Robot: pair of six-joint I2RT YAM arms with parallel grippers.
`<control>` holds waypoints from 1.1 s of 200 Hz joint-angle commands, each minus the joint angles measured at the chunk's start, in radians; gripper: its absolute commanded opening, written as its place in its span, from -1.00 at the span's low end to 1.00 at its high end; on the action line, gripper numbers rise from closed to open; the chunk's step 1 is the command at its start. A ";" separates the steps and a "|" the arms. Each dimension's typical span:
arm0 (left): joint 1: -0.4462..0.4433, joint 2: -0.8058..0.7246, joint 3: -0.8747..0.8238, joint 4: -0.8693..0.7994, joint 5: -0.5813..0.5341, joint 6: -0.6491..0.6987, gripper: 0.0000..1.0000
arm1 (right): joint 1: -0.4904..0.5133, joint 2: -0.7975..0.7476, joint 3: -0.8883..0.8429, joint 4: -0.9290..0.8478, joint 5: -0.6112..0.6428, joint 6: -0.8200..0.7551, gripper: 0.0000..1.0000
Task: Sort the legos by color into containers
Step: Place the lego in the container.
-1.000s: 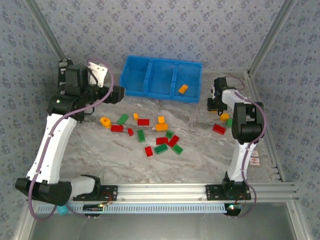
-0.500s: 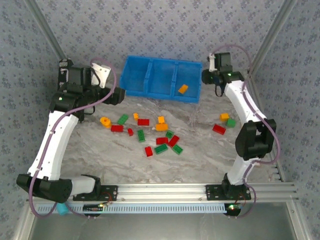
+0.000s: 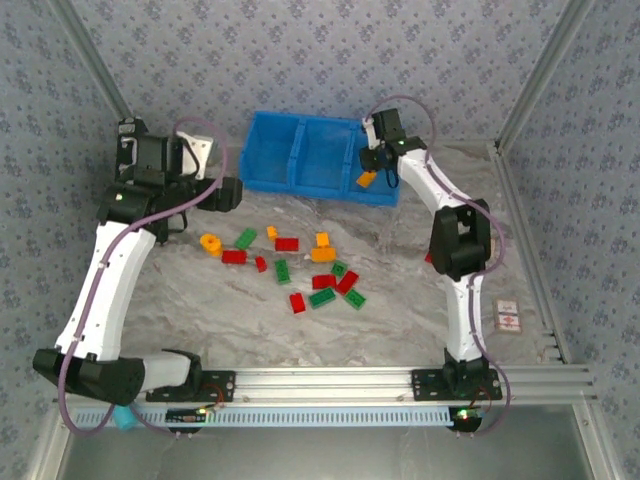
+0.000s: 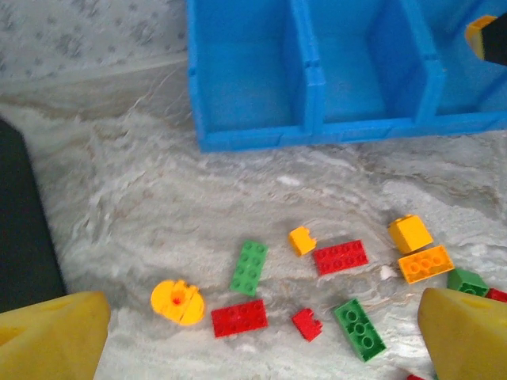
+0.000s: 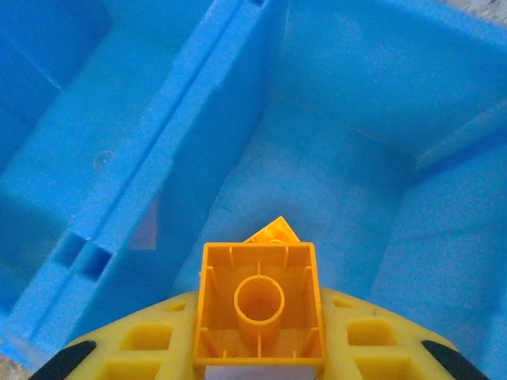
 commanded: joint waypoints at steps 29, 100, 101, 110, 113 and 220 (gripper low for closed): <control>0.080 -0.118 -0.168 -0.015 -0.074 -0.196 0.99 | 0.006 0.101 0.133 -0.080 0.032 -0.009 -0.34; 0.160 -0.136 -0.314 0.060 -0.105 -0.263 1.00 | -0.009 0.064 0.095 -0.067 -0.003 0.020 0.11; 0.162 -0.136 -0.316 0.062 -0.104 -0.263 1.00 | -0.009 0.061 0.093 -0.066 -0.006 0.020 0.12; 0.186 -0.133 -0.338 0.085 -0.097 -0.272 1.00 | -0.009 0.040 0.077 -0.066 -0.023 0.019 0.16; 0.195 -0.130 -0.344 0.091 -0.098 -0.276 1.00 | -0.009 0.032 0.071 -0.066 -0.026 0.018 0.16; 0.329 0.125 -0.536 0.388 0.054 -0.443 0.89 | 0.002 -0.448 -0.374 0.127 -0.151 -0.045 0.33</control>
